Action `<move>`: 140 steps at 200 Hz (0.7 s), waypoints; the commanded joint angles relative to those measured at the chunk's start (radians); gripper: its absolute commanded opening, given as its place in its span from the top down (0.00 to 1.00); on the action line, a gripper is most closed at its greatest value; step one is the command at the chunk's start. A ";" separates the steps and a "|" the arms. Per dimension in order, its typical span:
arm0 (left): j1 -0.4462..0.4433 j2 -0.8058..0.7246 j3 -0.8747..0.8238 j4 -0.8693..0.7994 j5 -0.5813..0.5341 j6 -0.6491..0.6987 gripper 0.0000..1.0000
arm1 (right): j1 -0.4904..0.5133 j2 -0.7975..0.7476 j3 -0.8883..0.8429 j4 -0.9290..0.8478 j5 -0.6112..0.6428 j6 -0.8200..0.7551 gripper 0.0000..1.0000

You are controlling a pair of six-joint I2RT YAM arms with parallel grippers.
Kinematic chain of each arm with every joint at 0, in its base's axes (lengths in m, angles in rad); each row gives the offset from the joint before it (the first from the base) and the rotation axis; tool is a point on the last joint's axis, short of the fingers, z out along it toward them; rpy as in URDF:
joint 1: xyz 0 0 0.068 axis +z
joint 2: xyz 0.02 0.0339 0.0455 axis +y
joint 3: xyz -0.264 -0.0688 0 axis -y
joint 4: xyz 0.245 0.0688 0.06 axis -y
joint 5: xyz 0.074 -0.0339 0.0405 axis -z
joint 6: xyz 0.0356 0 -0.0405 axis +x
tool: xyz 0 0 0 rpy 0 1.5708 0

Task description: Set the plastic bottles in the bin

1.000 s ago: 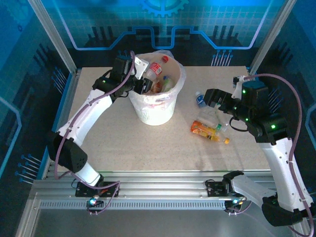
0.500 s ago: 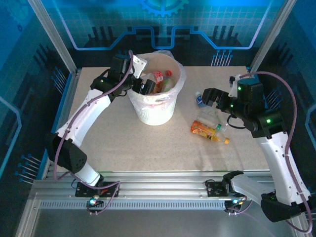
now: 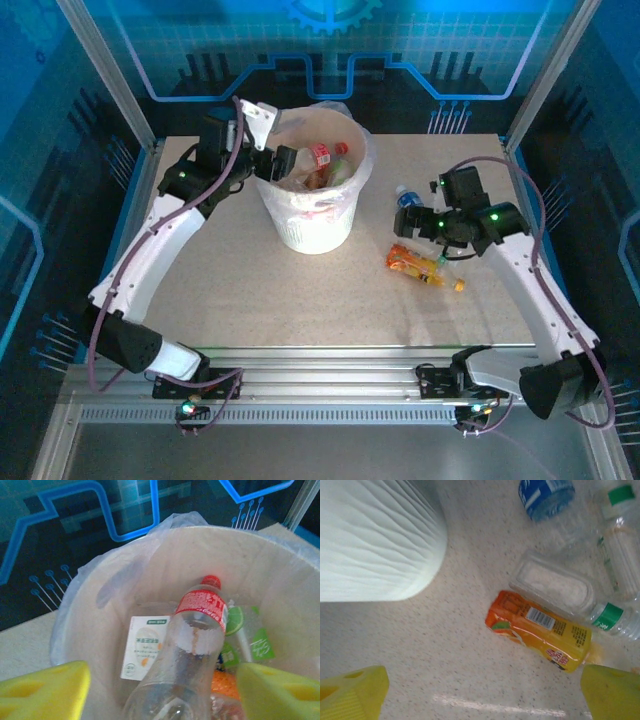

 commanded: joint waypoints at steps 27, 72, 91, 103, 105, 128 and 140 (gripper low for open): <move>0.007 0.007 -0.056 -0.033 0.002 -0.008 0.47 | -0.016 0.060 -0.034 -0.009 0.024 -0.045 0.00; 0.008 0.060 -0.077 -0.017 -0.007 -0.002 0.64 | -0.031 0.131 -0.061 0.015 0.034 -0.083 0.00; 0.008 0.093 -0.069 -0.028 -0.048 0.012 0.64 | -0.038 0.161 -0.077 0.041 0.017 -0.095 0.00; 0.008 0.115 -0.064 -0.033 -0.078 0.021 0.64 | -0.043 0.182 -0.085 0.052 0.011 -0.098 0.00; 0.008 0.118 -0.063 -0.035 -0.082 0.021 0.64 | -0.043 0.185 -0.086 0.054 0.010 -0.098 0.00; 0.008 0.138 -0.047 -0.039 -0.108 0.028 0.62 | -0.046 0.224 -0.092 0.068 0.009 -0.108 0.00; 0.007 0.138 -0.037 -0.038 -0.103 0.025 0.59 | -0.047 0.239 -0.091 0.073 0.015 -0.115 0.00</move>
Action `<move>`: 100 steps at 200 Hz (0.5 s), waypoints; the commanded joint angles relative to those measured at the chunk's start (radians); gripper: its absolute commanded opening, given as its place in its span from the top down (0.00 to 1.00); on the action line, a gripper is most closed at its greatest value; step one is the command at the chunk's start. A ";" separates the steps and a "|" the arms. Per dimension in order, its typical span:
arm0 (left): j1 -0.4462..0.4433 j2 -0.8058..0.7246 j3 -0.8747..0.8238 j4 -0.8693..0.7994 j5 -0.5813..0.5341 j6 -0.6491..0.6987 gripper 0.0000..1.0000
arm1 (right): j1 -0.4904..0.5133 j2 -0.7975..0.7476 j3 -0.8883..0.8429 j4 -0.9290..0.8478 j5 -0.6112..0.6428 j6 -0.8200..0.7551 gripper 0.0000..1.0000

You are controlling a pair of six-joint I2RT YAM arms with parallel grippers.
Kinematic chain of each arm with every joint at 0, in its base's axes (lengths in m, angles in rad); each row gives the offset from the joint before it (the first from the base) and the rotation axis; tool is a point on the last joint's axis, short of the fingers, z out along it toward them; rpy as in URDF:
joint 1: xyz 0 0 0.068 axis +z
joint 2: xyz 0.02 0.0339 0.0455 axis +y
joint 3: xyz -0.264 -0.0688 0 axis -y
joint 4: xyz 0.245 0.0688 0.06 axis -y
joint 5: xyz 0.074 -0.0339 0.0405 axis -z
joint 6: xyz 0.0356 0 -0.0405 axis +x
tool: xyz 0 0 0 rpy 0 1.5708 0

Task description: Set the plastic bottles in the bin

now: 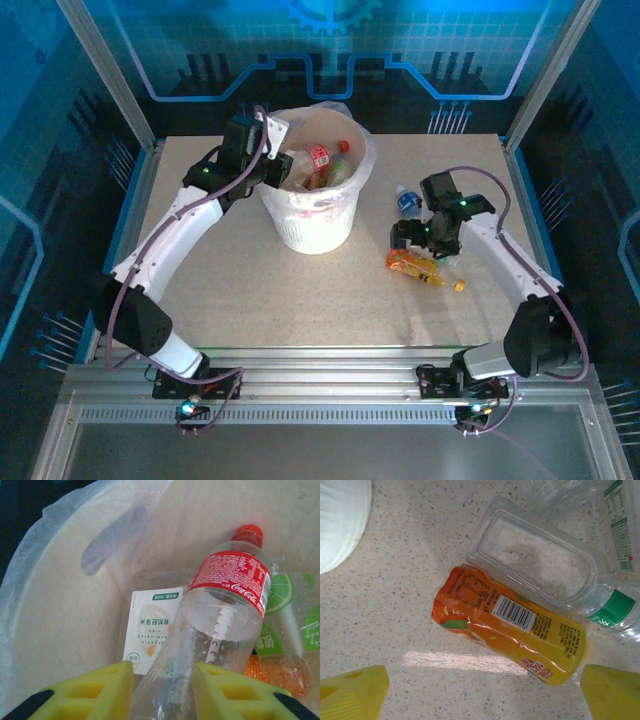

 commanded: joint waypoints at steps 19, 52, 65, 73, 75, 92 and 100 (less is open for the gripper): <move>0.010 0.017 0.040 -0.066 -0.034 0.000 0.54 | -0.021 0.046 -0.008 0.040 -0.012 -0.045 0.00; 0.008 -0.042 0.061 -0.065 -0.021 -0.025 0.42 | -0.038 0.090 -0.011 0.066 -0.033 -0.062 0.00; 0.008 -0.076 0.060 -0.062 -0.009 -0.039 0.38 | -0.046 0.106 -0.015 0.075 -0.050 -0.065 0.00; 0.008 -0.099 0.056 -0.060 -0.002 -0.049 0.35 | -0.048 0.113 -0.020 0.079 -0.062 -0.065 0.01; 0.008 -0.106 0.055 -0.059 -0.001 -0.051 0.35 | -0.049 0.114 -0.020 0.081 -0.063 -0.065 0.00; 0.008 -0.158 0.037 -0.054 0.016 -0.076 0.27 | -0.054 0.122 -0.032 0.091 -0.074 -0.066 0.00; 0.007 -0.186 0.024 -0.049 0.026 -0.089 0.23 | -0.058 0.124 -0.036 0.094 -0.080 -0.066 0.00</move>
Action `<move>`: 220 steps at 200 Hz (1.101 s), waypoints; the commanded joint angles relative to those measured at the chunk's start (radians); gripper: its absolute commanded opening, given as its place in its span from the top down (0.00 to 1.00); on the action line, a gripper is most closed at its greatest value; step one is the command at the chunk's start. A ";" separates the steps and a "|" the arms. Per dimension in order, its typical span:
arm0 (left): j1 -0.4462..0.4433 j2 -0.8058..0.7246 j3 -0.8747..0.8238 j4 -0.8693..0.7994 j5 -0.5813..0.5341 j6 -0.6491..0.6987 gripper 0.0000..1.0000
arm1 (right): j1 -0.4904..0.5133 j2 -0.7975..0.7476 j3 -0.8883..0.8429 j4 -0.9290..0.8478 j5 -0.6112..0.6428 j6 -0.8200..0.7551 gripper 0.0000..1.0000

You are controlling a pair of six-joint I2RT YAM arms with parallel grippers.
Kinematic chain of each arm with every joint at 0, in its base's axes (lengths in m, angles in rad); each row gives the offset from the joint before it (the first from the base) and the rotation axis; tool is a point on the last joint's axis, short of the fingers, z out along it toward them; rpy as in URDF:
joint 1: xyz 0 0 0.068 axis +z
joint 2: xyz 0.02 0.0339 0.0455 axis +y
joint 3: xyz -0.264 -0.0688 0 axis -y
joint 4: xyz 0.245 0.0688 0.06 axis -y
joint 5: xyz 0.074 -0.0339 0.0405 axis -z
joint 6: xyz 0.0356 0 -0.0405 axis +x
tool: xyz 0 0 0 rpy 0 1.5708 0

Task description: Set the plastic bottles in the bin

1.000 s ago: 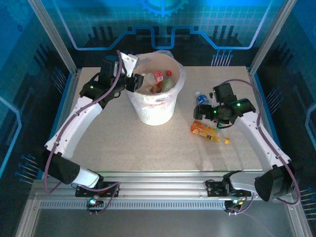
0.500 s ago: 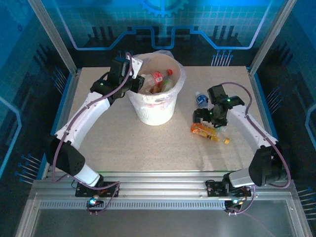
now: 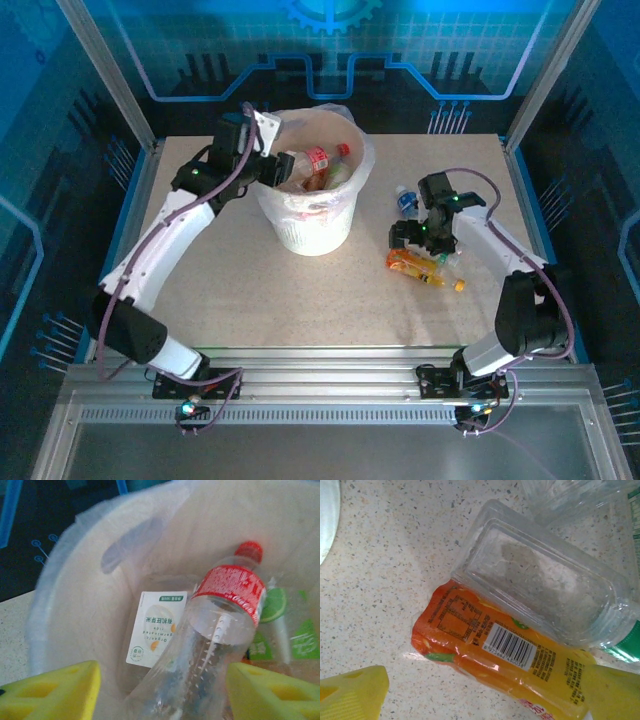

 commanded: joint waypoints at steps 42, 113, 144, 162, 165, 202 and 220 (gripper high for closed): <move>-0.024 -0.291 -0.166 0.092 0.114 -0.124 0.01 | -0.054 0.014 -0.052 0.038 -0.083 -0.021 0.00; -0.237 -0.563 -0.507 0.306 0.084 -0.167 0.01 | -0.073 -0.010 -0.110 0.050 -0.109 -0.010 0.00; -0.329 -0.606 -0.579 0.341 0.063 -0.155 0.01 | -0.072 -0.025 -0.127 0.046 -0.120 0.003 0.00; -0.379 -0.613 -0.615 0.363 0.050 -0.143 0.01 | -0.073 -0.041 -0.141 0.043 -0.127 0.017 0.00; -0.388 -0.613 -0.621 0.368 0.046 -0.139 0.01 | -0.073 -0.045 -0.143 0.043 -0.129 0.018 0.00; -0.469 -0.584 -0.671 0.410 -0.004 -0.117 0.01 | -0.069 -0.087 -0.183 0.030 -0.149 0.036 0.00; -0.493 -0.565 -0.677 0.422 -0.008 -0.112 0.01 | -0.067 -0.112 -0.201 0.019 -0.153 0.038 0.00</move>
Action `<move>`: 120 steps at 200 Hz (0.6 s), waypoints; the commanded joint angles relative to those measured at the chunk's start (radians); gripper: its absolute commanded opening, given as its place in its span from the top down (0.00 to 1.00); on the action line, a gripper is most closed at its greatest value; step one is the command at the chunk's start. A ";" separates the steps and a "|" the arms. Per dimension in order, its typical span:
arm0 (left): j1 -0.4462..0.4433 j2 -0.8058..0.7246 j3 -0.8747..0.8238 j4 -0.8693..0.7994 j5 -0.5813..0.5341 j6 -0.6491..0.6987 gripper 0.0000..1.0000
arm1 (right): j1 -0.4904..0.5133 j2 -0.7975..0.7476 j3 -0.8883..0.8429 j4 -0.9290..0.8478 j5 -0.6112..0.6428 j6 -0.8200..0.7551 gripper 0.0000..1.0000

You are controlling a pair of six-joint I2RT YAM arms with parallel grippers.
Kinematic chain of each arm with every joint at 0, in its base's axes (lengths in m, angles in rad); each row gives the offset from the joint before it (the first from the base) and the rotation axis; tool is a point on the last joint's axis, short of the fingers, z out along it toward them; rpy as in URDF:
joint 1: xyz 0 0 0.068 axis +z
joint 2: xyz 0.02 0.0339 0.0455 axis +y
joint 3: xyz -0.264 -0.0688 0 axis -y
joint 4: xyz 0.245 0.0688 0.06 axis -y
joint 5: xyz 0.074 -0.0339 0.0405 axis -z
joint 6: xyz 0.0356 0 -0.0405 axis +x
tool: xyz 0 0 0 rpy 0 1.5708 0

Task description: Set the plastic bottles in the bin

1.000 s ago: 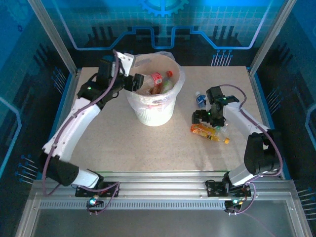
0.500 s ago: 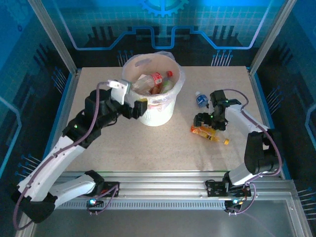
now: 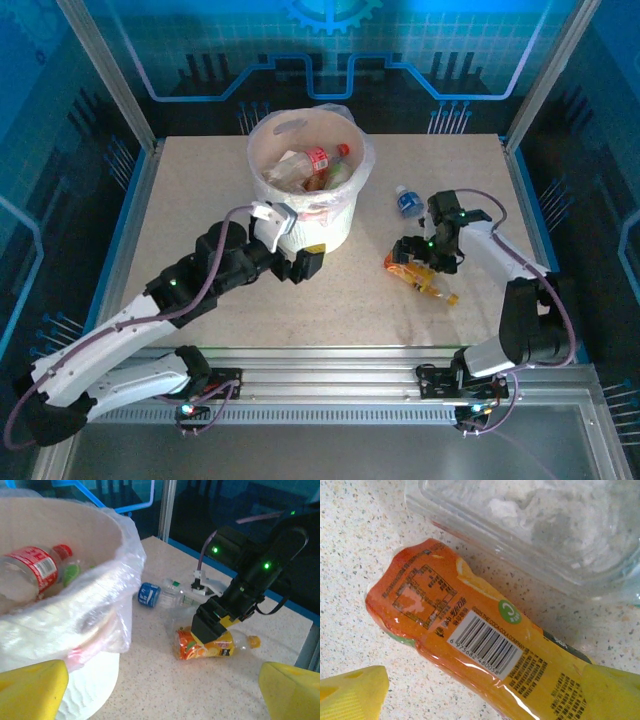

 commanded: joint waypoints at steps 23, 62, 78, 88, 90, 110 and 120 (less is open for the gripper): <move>-0.044 0.045 -0.009 0.057 -0.048 0.036 0.01 | -0.005 -0.066 -0.047 -0.040 -0.037 0.020 0.00; -0.055 0.078 0.001 0.044 -0.062 0.047 0.01 | 0.011 -0.073 -0.072 -0.048 -0.037 0.012 0.00; -0.060 0.088 0.002 0.038 -0.068 0.054 0.01 | 0.019 -0.067 -0.079 -0.055 -0.023 0.011 0.00; -0.061 0.091 0.003 0.039 -0.069 0.057 0.01 | 0.025 -0.062 -0.082 -0.059 -0.013 0.011 0.00; -0.061 0.091 0.002 0.039 -0.070 0.058 0.01 | 0.026 -0.062 -0.082 -0.060 -0.011 0.011 0.00; -0.061 0.095 0.002 0.039 -0.078 0.061 0.01 | 0.033 -0.052 -0.085 -0.054 -0.004 0.014 0.00; -0.061 0.094 -0.001 0.041 -0.083 0.061 0.01 | 0.038 -0.046 -0.085 -0.043 -0.011 0.017 0.00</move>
